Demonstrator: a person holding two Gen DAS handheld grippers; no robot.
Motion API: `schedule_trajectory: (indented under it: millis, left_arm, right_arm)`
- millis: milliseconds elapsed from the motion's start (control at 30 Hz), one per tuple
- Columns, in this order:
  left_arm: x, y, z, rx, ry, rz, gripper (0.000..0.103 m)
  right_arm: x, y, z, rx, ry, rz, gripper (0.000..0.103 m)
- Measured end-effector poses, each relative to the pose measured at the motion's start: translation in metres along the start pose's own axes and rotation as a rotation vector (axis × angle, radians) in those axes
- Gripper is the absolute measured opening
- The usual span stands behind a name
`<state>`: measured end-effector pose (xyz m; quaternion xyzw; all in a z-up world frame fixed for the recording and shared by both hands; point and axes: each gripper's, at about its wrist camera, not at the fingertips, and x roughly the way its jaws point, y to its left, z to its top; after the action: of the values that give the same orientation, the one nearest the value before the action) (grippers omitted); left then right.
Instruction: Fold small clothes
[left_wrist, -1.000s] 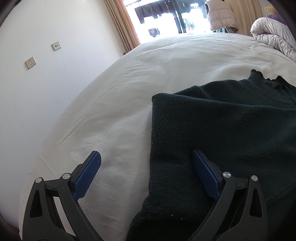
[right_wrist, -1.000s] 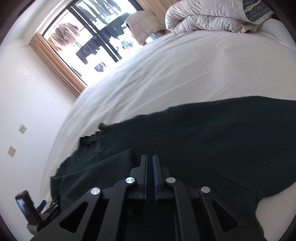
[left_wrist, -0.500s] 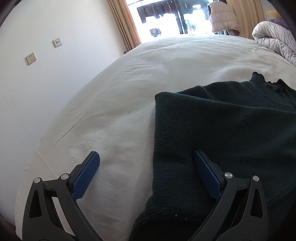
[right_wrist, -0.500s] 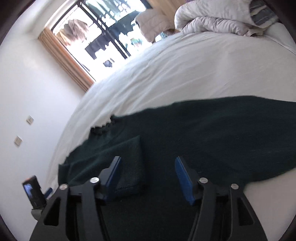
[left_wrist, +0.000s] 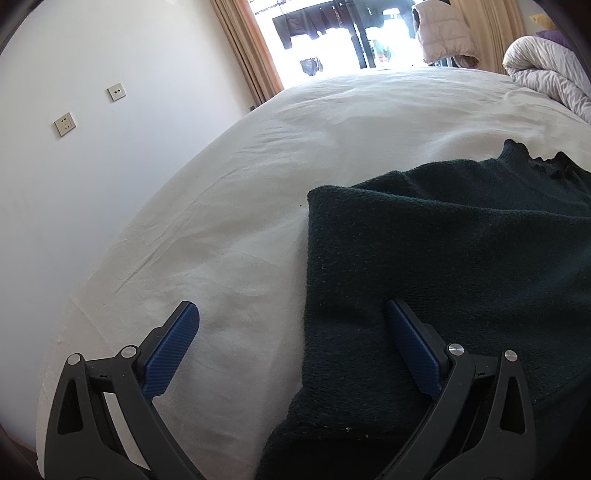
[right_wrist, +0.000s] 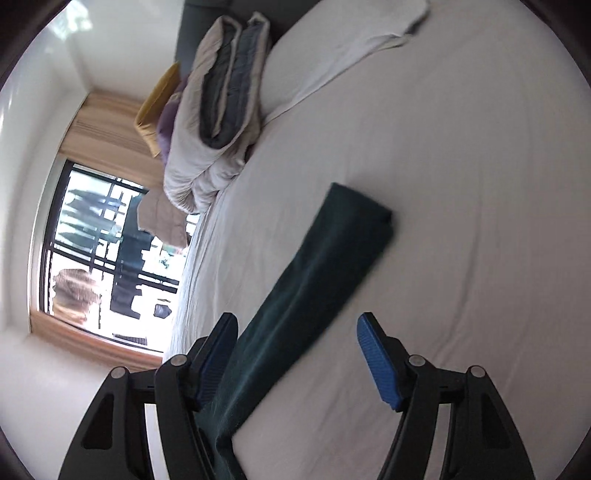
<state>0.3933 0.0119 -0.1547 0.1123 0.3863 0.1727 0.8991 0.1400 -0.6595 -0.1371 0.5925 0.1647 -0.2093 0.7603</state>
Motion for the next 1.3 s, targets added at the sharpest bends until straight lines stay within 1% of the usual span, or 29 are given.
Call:
schedule_trajectory:
  millis: [100, 167, 333, 400, 467, 500, 533, 567, 600, 700, 800, 867, 933, 967, 1033, 1067, 1133, 1167, 1200, 1300]
  left_arm:
    - [-0.001, -0.004, 0.000, 0.006, -0.003, 0.009, 0.103]
    - [-0.002, -0.005, -0.001, 0.004, -0.003, 0.007, 0.103]
    - [-0.001, -0.006, -0.001, 0.002, -0.002, 0.004, 0.103]
    - [-0.001, -0.005, -0.001, 0.002, -0.002, 0.003, 0.103]
    - [-0.001, -0.005, -0.001, 0.001, -0.002, 0.002, 0.103]
    - [-0.001, -0.004, -0.002, 0.001, -0.002, 0.002, 0.103]
    - [-0.001, -0.005, -0.002, 0.000, -0.001, 0.001, 0.103]
    - [-0.001, -0.005, -0.002, 0.001, -0.002, 0.002, 0.103]
    - [-0.001, -0.004, -0.002, 0.001, -0.002, 0.002, 0.103]
    - [0.000, -0.002, -0.002, -0.001, -0.002, -0.001, 0.103]
    - [0.001, -0.002, -0.003, -0.002, -0.002, -0.002, 0.103]
    - [0.000, -0.002, -0.003, -0.003, -0.001, -0.003, 0.103]
    - [0.000, -0.001, -0.003, -0.002, -0.002, -0.001, 0.103]
    - [0.000, -0.001, -0.003, -0.002, -0.002, -0.002, 0.103]
    - [0.001, -0.002, -0.003, -0.005, -0.001, -0.005, 0.103]
    - [0.001, -0.003, -0.003, -0.005, -0.001, -0.006, 0.103]
    - [0.001, -0.003, -0.003, -0.003, -0.002, -0.004, 0.103]
    - [0.001, -0.004, -0.003, -0.002, -0.002, -0.002, 0.103]
    - [0.001, -0.003, -0.002, -0.002, -0.002, -0.003, 0.103]
    - [0.001, -0.005, -0.002, 0.000, -0.003, -0.001, 0.103]
  right_arm:
    - [0.010, -0.012, -0.004, 0.056, 0.006, -0.001, 0.070]
    - [0.015, -0.006, -0.008, 0.048, 0.000, 0.009, 0.068]
    - [0.042, 0.005, 0.007, 0.074, 0.019, 0.035, 0.067]
    - [0.052, 0.000, 0.016, 0.106, 0.020, 0.037, 0.061]
    - [0.058, -0.007, 0.023, 0.144, 0.013, 0.052, 0.048]
    - [0.060, -0.010, 0.027, 0.153, 0.008, 0.057, 0.044]
    - [0.062, -0.012, 0.029, 0.158, 0.003, 0.055, 0.034]
    - [0.065, -0.013, 0.031, 0.160, 0.002, 0.050, 0.029]
    - [0.067, -0.013, 0.032, 0.157, 0.001, 0.050, 0.028]
    - [0.065, -0.009, 0.031, 0.148, -0.014, 0.066, 0.029]
    - [0.058, -0.014, 0.025, 0.213, -0.007, 0.071, 0.031]
    - [0.044, -0.017, 0.020, 0.229, -0.043, 0.065, 0.038]
    - [0.027, -0.018, 0.020, 0.200, -0.108, 0.019, 0.041]
    - [0.022, -0.020, 0.024, 0.197, -0.132, 0.009, 0.044]
    - [0.018, -0.026, 0.037, 0.205, -0.153, 0.008, 0.045]
    - [0.020, -0.027, 0.046, 0.189, -0.145, 0.007, 0.047]
    - [0.028, -0.025, 0.058, 0.120, -0.087, 0.005, 0.051]
    - [0.034, -0.023, 0.062, 0.080, -0.047, -0.009, 0.051]
    - [0.036, -0.021, 0.063, 0.054, -0.029, -0.016, 0.051]
    - [0.035, -0.021, 0.062, 0.036, -0.022, 0.015, 0.052]
